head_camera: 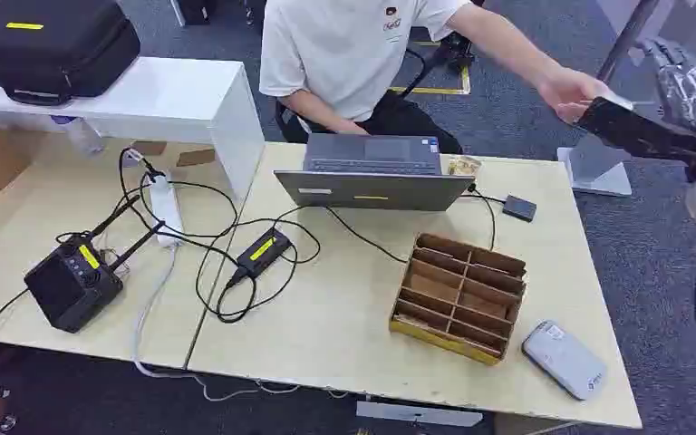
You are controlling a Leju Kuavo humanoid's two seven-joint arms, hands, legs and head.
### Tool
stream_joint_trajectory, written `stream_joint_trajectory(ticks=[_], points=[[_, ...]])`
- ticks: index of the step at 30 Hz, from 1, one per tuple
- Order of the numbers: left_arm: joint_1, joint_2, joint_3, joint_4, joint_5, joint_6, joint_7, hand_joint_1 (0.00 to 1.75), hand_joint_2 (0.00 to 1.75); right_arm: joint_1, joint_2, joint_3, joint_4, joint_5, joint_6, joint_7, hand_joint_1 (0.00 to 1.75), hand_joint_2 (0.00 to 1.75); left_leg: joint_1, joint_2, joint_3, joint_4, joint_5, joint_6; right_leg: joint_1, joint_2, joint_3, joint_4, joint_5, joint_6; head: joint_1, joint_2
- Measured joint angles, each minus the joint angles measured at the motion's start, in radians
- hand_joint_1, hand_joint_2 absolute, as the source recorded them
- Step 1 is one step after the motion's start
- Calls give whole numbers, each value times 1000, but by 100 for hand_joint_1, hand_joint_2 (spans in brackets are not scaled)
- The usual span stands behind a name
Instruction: Pass the card to the sensor for recognition and then transmit it.
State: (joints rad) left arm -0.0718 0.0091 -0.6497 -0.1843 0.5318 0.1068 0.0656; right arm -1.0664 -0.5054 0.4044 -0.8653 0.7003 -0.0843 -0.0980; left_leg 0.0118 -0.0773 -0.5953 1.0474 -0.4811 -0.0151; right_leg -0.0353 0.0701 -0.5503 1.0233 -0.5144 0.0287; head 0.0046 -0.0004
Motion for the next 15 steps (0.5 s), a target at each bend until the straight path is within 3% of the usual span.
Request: stream_joint_trajectory(ticks=[15], points=[[7, -11, 1, 0, 28, -35, -29, 0, 175, 63, 40, 122, -137, -50, -52, -11, 0, 175, 0, -2, -1, 0, 0, 0, 0, -2, 0, -1, 0, 0, 0, 0]])
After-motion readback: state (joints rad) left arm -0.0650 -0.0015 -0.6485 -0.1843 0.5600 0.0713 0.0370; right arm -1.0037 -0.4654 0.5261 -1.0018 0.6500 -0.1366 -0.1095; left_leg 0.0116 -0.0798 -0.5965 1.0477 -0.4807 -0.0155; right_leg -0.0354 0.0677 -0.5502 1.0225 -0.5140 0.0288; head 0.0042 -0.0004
